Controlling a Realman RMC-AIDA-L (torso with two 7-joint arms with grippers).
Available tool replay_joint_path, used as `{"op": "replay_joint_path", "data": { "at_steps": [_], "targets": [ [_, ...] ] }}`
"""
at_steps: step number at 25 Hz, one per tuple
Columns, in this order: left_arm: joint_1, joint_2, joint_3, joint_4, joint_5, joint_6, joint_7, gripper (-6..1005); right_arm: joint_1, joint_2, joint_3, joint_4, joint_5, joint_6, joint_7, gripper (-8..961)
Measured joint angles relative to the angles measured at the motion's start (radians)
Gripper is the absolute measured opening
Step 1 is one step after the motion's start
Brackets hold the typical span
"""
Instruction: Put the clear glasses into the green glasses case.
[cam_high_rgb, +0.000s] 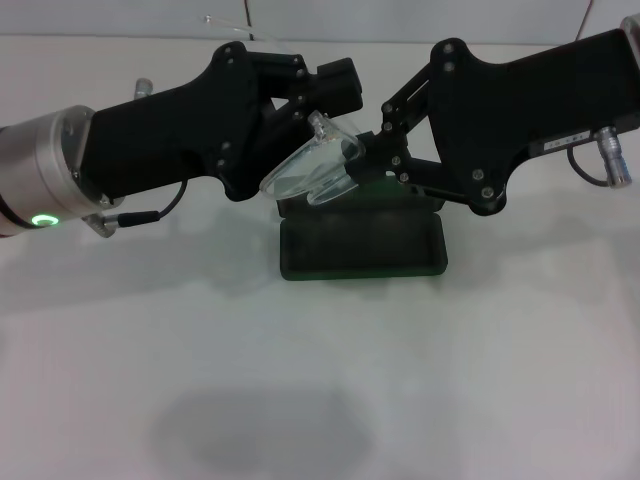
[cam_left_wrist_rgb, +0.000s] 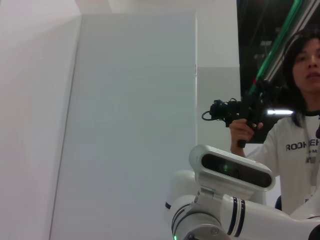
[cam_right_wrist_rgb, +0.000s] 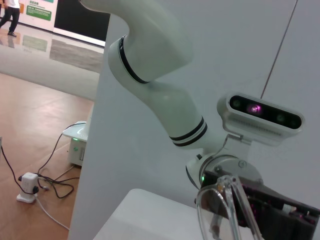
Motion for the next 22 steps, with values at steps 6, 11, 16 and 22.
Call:
{"op": "replay_joint_path", "data": {
  "at_steps": [6,11,16,22],
  "targets": [
    [0.002,0.002,-0.001,0.0,-0.021,-0.001,0.005,57,-0.002,0.001,0.0,-0.001,0.001,-0.001,0.0,48],
    [0.006,0.004,-0.002,-0.035,-0.076,-0.001,0.006,56,-0.012,0.002,-0.001,-0.008,0.001,-0.003,-0.001,48],
    [0.009,0.005,-0.002,-0.1,-0.132,-0.002,-0.006,56,-0.025,0.002,-0.003,-0.024,0.001,-0.003,-0.001,47],
    [0.024,0.005,-0.002,-0.19,-0.211,-0.003,-0.056,56,-0.042,0.002,-0.009,-0.059,0.001,0.008,-0.009,47]
  ]
}}
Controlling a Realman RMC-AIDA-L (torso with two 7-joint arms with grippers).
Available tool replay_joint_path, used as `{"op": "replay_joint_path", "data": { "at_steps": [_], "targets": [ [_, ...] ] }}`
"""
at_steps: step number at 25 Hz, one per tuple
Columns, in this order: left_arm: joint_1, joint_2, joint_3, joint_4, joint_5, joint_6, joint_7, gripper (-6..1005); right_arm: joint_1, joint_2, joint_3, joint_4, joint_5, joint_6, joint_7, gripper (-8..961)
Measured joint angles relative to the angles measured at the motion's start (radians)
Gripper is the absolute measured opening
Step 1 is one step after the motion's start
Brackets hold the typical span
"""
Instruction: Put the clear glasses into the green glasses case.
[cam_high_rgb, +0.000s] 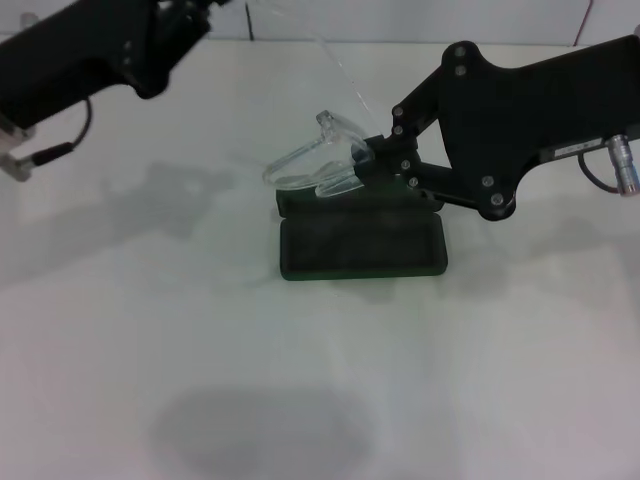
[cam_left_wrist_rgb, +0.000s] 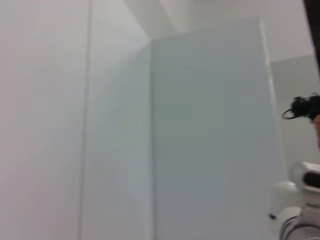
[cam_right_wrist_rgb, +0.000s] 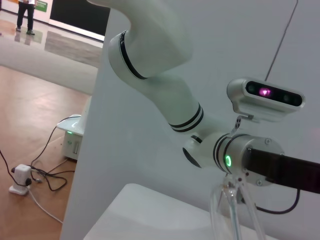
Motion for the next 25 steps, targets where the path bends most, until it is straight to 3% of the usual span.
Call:
{"op": "replay_joint_path", "data": {
  "at_steps": [10,17,25],
  "targets": [
    [0.052,0.002,0.001,-0.087,-0.102,-0.03,-0.085,56,-0.015,-0.001,0.004,-0.069,0.016,0.001,-0.042,48],
    [0.044,-0.003,0.003,-0.086,-0.073,-0.011,-0.088,55,-0.021,-0.003,0.005,-0.086,0.026,0.002,-0.069,48],
    [0.025,-0.005,0.003,-0.094,-0.068,-0.08,-0.117,55,-0.017,-0.005,0.0,-0.104,0.068,-0.04,-0.093,49]
  ]
}}
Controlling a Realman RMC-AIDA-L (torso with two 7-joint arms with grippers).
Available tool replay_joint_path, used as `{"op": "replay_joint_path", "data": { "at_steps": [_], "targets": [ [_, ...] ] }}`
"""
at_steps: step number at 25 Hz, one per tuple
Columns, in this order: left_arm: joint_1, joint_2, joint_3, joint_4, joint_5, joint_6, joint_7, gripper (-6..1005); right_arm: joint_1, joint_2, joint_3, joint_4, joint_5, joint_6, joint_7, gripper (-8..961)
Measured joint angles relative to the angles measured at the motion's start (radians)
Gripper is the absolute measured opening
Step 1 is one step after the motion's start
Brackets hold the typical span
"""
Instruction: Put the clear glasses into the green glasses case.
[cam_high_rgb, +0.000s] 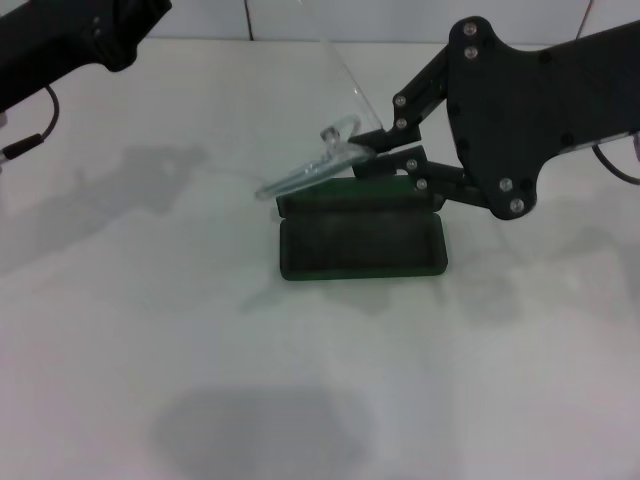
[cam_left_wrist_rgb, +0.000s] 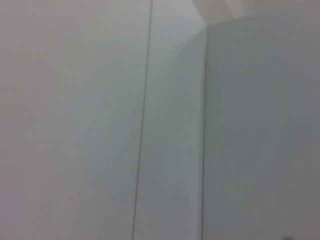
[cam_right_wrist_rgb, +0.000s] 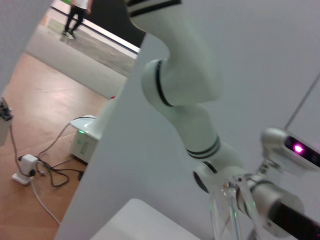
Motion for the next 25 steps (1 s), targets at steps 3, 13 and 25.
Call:
{"op": "replay_joint_path", "data": {
  "at_steps": [3,13,25],
  "targets": [
    [-0.007,0.002,0.0,-0.001,0.001,-0.028,-0.019,55,0.003,0.0,0.001,-0.003,0.008,-0.016,-0.026,49],
    [-0.04,-0.001,0.0,0.008,0.038,-0.038,-0.035,55,0.015,0.0,0.007,-0.002,0.062,-0.046,-0.066,50],
    [-0.094,-0.036,0.0,0.01,0.088,0.029,-0.015,54,0.037,0.001,0.0,0.039,0.102,-0.063,-0.068,50]
  ]
}}
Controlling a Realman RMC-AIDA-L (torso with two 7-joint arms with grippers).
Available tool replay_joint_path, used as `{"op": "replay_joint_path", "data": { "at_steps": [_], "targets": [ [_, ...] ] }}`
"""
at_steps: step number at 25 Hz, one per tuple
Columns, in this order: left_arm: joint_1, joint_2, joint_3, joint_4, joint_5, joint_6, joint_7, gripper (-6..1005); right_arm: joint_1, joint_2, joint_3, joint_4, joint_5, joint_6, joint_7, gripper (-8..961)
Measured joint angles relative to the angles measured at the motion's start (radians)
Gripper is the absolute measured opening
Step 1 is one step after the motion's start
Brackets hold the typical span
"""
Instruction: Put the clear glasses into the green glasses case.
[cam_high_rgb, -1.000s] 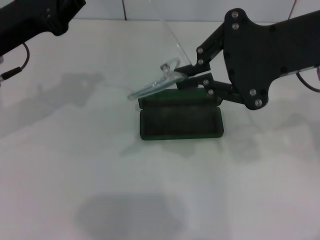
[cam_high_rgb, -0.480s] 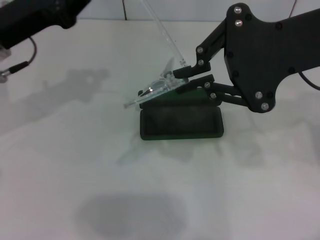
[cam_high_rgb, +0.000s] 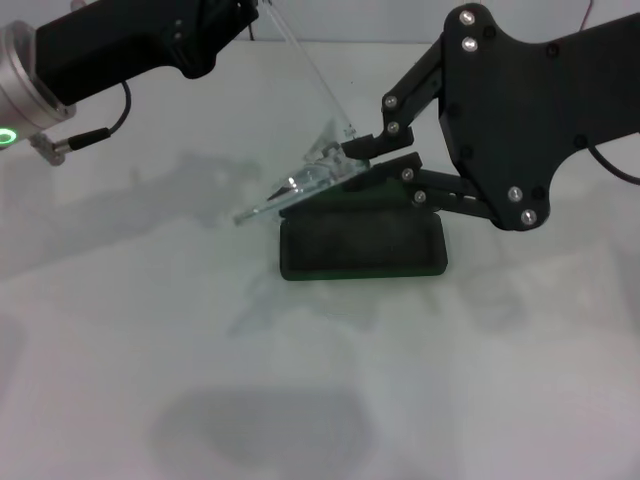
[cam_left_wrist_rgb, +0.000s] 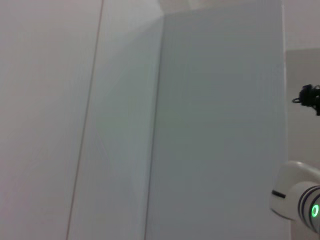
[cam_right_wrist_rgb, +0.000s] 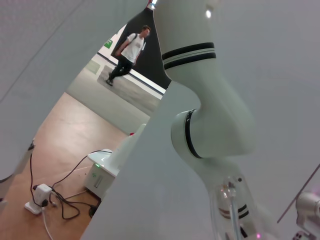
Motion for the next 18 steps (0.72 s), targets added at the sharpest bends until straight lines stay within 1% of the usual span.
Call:
{"op": "replay_joint_path", "data": {
  "at_steps": [6,11,18],
  "targets": [
    [-0.005,0.007,0.0,0.011,0.001,0.051,-0.003,54,-0.004,-0.001,0.008,0.013,0.002,-0.011,0.0,51],
    [-0.002,0.021,0.0,0.057,0.017,0.053,0.002,54,-0.006,-0.002,0.009,0.023,0.002,-0.011,0.0,51],
    [-0.011,0.027,0.0,0.091,0.069,0.055,0.029,54,-0.006,-0.002,0.011,0.029,0.002,-0.003,-0.006,51]
  ]
}}
